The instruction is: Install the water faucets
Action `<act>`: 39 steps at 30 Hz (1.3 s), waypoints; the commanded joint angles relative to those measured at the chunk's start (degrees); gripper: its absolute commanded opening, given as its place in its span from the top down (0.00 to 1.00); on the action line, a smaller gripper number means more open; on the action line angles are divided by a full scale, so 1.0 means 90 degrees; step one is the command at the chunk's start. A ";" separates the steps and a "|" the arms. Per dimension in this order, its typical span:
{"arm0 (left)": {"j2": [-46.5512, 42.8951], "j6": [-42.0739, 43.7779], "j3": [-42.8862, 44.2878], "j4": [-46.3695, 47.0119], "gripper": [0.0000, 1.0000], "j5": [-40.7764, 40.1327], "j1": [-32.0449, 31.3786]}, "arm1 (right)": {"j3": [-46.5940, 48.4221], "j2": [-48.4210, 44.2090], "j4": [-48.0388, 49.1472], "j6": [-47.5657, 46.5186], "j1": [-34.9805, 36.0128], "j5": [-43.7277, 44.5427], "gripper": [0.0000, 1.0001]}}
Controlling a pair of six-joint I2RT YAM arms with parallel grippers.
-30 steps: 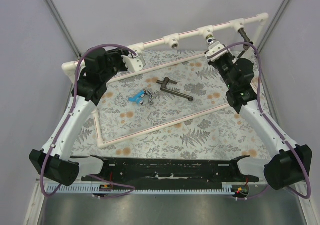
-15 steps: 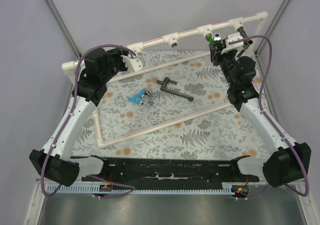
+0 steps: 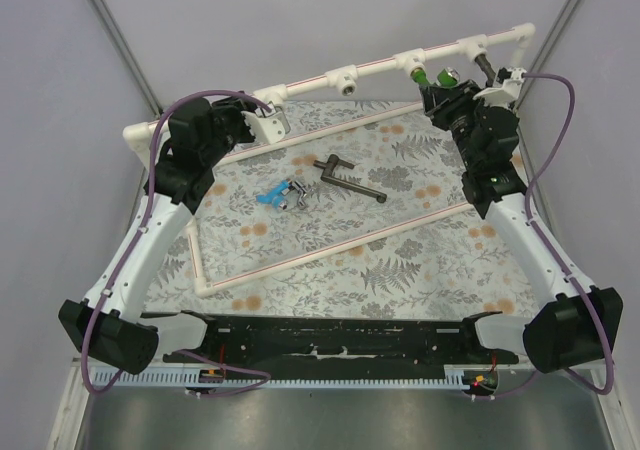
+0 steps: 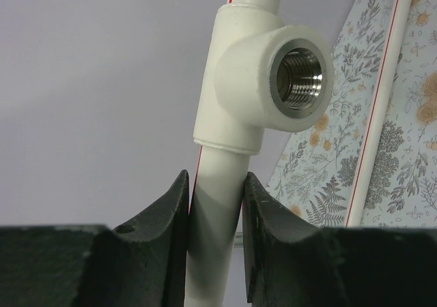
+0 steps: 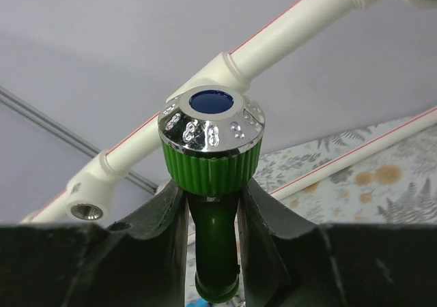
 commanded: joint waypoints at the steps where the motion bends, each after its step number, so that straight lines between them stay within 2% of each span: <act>1: -0.0311 -0.1245 -0.0139 -0.0176 0.98 0.0829 -0.0166 | -0.0027 0.0687 -0.1743 0.2232 0.0011 0.0019 1.00; 7: -0.0340 -0.1264 -0.0178 -0.0137 0.98 0.0839 -0.0166 | -0.0241 0.0696 -0.1900 0.4303 0.0011 -0.0078 1.00; 11: -0.0360 -0.1293 -0.0217 -0.0088 0.98 0.0839 -0.0176 | -0.0485 0.0765 -0.1482 0.5466 0.0001 -0.0360 1.00; 15: -0.0369 -0.1313 -0.0276 -0.0030 0.98 0.0839 -0.0176 | -0.0651 0.0911 -0.0944 0.6208 0.0011 -0.0625 1.00; 21: -0.0389 -0.1342 -0.0334 0.0068 0.98 0.0829 -0.0176 | -0.0788 0.0970 -0.0553 0.6669 0.0011 -0.0704 1.00; 25: -0.0379 -0.1333 -0.0354 0.0107 0.98 0.0780 -0.0176 | -0.0799 0.0746 -0.0689 0.6524 0.0001 -0.0528 0.91; 29: -0.0369 -0.1323 -0.0383 0.0127 0.98 0.0741 -0.0176 | -0.0867 0.0570 -0.0728 0.6318 0.0011 -0.0489 0.68; 36: -0.0330 -0.1323 -0.0412 0.0176 0.98 0.0721 -0.0186 | -0.1082 0.0218 -0.0494 0.6142 -0.0008 -0.0245 0.48; 39: -0.0311 -0.1333 -0.0403 0.0186 0.98 0.0721 -0.0176 | -0.1053 0.0130 -0.0425 0.5967 -0.0018 -0.0225 0.48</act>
